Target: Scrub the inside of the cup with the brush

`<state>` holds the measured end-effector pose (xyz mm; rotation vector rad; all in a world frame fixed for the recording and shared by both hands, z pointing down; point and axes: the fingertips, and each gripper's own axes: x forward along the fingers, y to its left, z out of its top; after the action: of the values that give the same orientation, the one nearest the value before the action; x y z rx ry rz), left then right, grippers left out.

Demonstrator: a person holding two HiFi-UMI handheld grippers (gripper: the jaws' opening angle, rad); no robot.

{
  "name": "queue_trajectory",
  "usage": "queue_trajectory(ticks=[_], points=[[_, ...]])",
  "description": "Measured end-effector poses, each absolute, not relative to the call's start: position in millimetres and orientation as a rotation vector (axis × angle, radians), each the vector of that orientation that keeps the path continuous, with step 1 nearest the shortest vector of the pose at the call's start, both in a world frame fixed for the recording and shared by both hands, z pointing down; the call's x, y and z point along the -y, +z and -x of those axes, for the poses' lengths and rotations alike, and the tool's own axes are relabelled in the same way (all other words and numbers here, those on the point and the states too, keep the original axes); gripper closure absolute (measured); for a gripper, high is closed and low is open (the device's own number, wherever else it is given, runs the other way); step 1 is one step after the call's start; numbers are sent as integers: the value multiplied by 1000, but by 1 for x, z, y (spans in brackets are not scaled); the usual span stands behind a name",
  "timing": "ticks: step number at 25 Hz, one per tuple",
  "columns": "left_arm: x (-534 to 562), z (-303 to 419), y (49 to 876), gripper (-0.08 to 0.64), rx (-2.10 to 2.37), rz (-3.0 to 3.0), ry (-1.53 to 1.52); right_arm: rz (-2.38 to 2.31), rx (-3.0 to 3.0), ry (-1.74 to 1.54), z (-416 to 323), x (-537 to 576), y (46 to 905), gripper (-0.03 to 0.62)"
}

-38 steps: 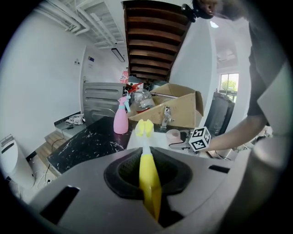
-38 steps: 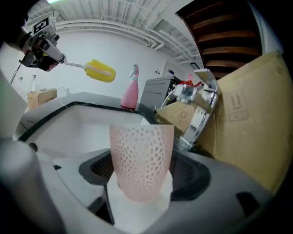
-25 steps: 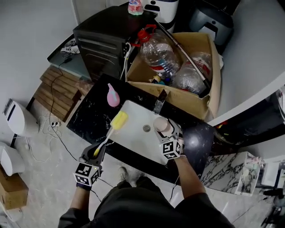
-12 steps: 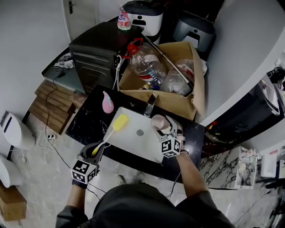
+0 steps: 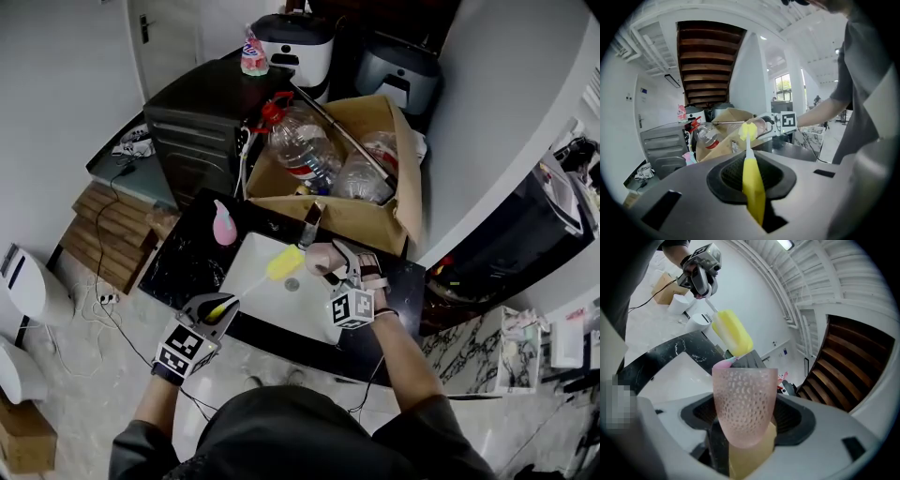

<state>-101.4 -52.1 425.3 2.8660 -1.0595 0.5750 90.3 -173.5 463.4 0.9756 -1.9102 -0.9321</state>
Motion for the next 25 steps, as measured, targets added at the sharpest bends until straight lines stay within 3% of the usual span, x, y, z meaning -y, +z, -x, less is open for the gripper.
queue_trajectory(ticks=[25], points=[[63, 63, 445, 525, 866, -2999, 889, -668, 1789, -1109, -45, 146, 493, 232]])
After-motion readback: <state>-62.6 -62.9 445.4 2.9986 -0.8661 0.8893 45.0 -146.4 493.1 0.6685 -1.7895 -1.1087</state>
